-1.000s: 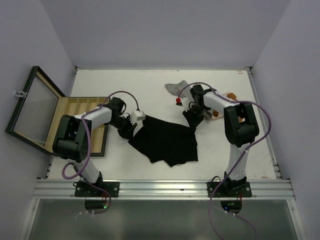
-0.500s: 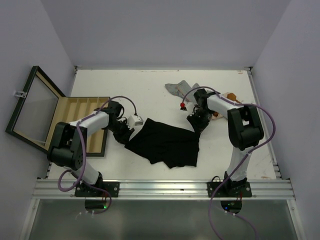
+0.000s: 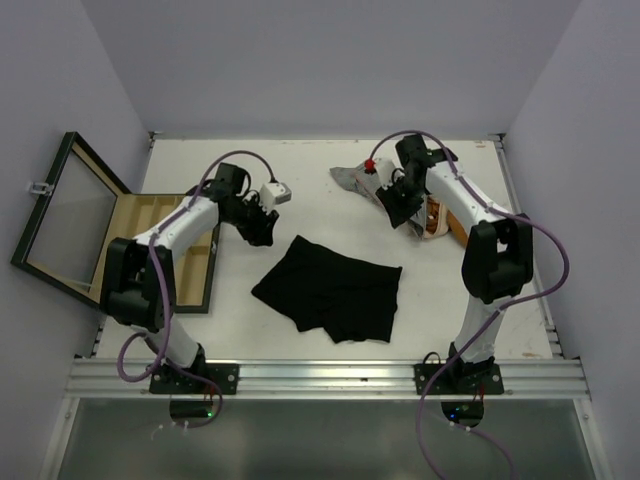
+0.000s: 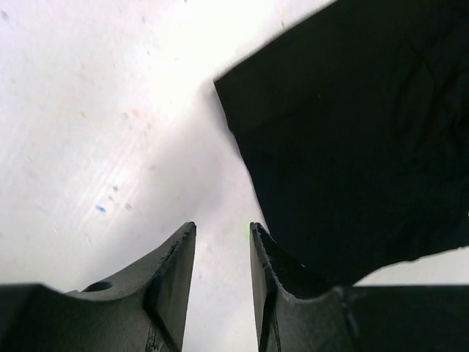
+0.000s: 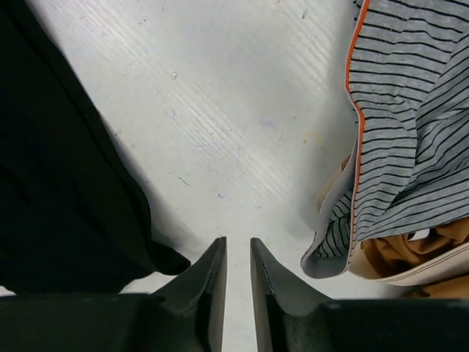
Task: Roll the underwear
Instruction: Move the underwear to the center of the board
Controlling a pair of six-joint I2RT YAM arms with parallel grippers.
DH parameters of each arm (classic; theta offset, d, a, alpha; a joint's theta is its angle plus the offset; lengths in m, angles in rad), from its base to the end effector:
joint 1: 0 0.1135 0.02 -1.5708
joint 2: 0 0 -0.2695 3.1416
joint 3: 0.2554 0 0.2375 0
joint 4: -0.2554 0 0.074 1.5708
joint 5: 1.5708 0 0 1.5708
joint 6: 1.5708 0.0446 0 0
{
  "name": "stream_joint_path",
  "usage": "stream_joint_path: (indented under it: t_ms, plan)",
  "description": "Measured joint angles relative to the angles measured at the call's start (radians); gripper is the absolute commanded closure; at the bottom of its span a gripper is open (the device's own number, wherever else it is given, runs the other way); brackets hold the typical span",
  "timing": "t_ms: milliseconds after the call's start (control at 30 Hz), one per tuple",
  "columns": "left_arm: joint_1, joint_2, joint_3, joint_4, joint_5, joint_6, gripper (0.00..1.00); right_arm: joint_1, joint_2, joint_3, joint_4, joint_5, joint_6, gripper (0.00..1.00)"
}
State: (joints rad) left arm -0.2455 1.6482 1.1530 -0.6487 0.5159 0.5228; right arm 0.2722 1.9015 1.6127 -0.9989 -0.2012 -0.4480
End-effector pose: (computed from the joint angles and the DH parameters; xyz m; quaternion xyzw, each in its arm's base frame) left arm 0.3034 -0.0987 0.2231 0.4043 0.8558 -0.2186 0.2373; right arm 0.3614 0.1101 0.2475 -0.3603 0.9168 0.0867 0.1486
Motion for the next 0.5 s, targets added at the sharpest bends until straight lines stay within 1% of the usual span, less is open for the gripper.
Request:
stream_joint_path:
  t_ms: [67,233,367,500]
  plan:
    - [-0.002,0.042,0.042,0.028,0.025,-0.028,0.63,-0.002,-0.003,0.010,-0.006,-0.019,-0.004,0.84]
    - [-0.016,0.142,0.061,0.055,0.081,-0.084,0.67,0.001,-0.012,-0.051,-0.072,-0.134,-0.020,0.91]
    - [-0.056,0.188,0.061,0.057,0.106,-0.121,0.67,0.018,-0.018,-0.160,-0.102,-0.200,-0.032,0.94]
    - [-0.100,0.212,0.063,0.077,0.103,-0.152,0.69,0.031,-0.014,-0.277,-0.084,-0.201,-0.030,0.97]
